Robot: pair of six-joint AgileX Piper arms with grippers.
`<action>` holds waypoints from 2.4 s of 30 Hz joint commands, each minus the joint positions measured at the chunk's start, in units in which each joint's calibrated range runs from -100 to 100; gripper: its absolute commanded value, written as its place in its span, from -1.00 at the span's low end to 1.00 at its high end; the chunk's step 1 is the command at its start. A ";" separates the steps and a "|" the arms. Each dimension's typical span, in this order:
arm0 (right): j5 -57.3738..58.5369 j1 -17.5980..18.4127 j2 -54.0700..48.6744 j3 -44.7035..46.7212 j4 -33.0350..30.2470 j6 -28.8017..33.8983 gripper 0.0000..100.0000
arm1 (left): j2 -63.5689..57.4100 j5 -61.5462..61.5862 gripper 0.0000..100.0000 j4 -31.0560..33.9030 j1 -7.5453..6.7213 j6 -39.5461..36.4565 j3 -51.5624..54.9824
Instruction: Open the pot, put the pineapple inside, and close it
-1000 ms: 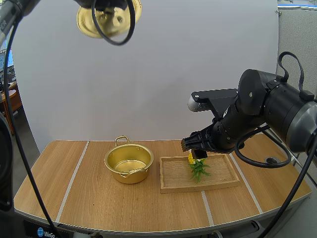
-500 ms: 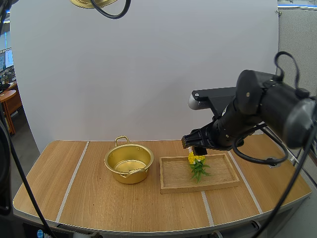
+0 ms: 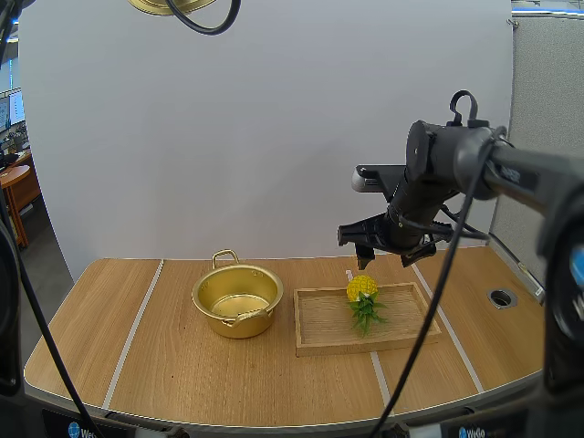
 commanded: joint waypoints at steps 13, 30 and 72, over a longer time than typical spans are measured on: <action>-4.21 -0.30 12.32 -5.57 2.12 0.33 1.00 | -0.19 -2.06 -1.00 0.64 -0.17 -0.54 -0.34; -14.25 -0.30 23.61 -6.76 1.03 0.10 1.00 | -0.19 -2.06 -1.00 0.64 -0.17 -0.54 -0.34; -18.65 -0.30 38.67 -12.02 0.08 0.10 0.16 | -0.19 -2.06 -1.00 0.64 -0.17 -0.54 -0.34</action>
